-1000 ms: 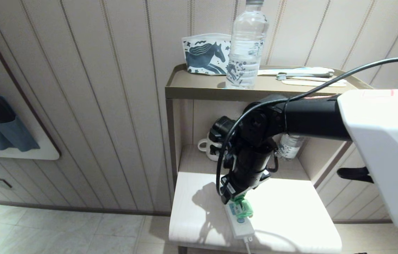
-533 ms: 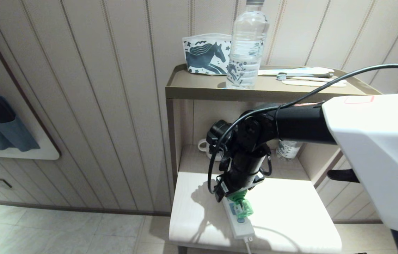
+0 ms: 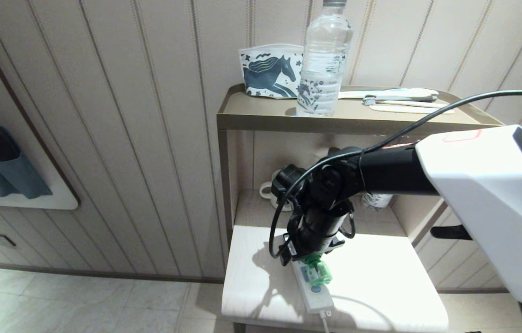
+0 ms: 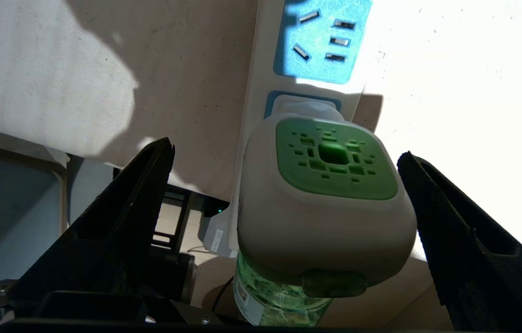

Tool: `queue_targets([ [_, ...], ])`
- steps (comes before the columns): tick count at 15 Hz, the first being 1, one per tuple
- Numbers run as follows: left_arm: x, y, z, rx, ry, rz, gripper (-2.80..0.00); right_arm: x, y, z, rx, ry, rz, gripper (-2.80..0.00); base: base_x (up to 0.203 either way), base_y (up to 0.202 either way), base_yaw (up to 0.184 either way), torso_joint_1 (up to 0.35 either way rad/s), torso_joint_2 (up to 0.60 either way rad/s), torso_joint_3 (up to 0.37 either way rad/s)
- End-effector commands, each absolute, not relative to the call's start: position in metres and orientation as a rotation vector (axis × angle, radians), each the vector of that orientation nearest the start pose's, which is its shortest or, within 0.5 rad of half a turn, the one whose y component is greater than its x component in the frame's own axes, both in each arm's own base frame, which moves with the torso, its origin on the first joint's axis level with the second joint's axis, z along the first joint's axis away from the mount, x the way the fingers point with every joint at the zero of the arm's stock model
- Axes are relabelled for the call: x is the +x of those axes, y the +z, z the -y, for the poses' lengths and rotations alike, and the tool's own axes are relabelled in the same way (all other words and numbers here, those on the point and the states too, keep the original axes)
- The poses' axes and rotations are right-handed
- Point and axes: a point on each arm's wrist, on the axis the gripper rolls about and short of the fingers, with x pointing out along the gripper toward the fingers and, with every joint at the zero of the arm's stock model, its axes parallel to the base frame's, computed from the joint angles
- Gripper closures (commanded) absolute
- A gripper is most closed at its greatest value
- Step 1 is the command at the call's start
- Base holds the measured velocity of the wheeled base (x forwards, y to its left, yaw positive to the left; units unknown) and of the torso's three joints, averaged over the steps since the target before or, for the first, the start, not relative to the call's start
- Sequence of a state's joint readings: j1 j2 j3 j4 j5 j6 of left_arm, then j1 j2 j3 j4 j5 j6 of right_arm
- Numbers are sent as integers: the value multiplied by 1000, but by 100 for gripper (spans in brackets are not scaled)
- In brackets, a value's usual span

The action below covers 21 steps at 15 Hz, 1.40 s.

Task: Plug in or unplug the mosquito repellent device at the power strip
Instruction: Hold the socket with your left hand and unplug it with your right hand

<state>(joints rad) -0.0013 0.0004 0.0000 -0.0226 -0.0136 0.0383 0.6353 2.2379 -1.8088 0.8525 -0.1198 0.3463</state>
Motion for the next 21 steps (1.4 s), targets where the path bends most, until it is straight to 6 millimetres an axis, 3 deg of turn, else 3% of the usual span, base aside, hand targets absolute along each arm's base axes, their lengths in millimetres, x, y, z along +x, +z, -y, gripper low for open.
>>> queue_targets([
  [1, -23, 78, 0, 38, -15, 23, 0, 326, 136, -237, -177, 223, -1247, -280, 0, 0, 0, 0, 0, 0],
  [8, -23, 78, 0, 38, -15, 23, 0, 330, 130, -231, -152, 201, -1237, -280, 0, 0, 0, 0, 0, 0],
  [9, -23, 78, 0, 38, -15, 23, 0, 330, 130, -231, -153, 200, -1236, 0, 0, 0, 0, 0, 0, 0],
  [21, -23, 78, 0, 49, -16, 20, 0, 329, 126, -231, -161, 201, -1240, 0, 0, 0, 0, 0, 0, 0],
])
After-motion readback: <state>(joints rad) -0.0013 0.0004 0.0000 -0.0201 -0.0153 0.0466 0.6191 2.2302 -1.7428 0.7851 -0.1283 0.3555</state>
